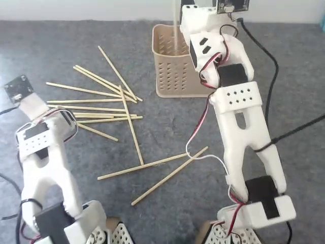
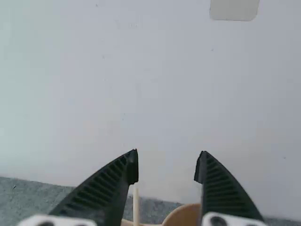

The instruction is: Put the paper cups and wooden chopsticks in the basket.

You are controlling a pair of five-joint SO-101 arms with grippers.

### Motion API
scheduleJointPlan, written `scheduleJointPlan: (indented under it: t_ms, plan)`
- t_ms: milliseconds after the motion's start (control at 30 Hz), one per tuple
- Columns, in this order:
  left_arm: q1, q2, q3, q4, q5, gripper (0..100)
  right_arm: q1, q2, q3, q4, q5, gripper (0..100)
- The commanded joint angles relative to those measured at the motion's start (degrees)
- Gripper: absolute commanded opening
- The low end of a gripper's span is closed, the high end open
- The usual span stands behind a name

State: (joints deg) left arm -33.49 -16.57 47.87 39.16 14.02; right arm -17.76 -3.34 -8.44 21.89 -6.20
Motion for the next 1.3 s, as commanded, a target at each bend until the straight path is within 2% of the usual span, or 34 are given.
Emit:
scheduleJointPlan:
  t_ms: [0, 200, 400, 567, 700, 867, 1100, 1267]
  plan:
    - [0.44, -0.26, -0.22, -1.23, -0.44, 19, -0.57, -9.63, -3.34, 8.84, -0.7, 20.9]
    - [0.44, -0.26, -0.22, -1.23, -0.44, 19, -2.24, -21.32, -3.34, 34.77, 0.18, 20.8]
    - [0.35, -0.26, -0.22, -1.32, -0.44, 19, -10.68, -24.4, -3.08, 59.03, 10.02, 20.8]
    - [0.18, -0.26, -0.22, -1.76, -0.44, 19, -17.63, -23.96, -0.79, 70.46, 13.45, 20.9]
    - [-1.23, -0.26, -0.04, -2.46, -0.18, 19, -21.14, -23.6, 7.38, 70.46, 13.45, 20.9]
    - [-2.55, -0.26, -0.13, -2.46, 0.0, 19, -28.35, -23.87, 23.47, 65.36, 13.54, 20.9]
    - [-5.01, -0.26, -0.75, -2.55, 2.37, 19, -31.87, -23.6, 46.77, 44.97, 13.54, 20.9]
    - [-5.01, -0.26, -0.84, -2.55, 2.37, 19, -31.6, -23.43, 55.47, 33.36, 13.71, 20.9]
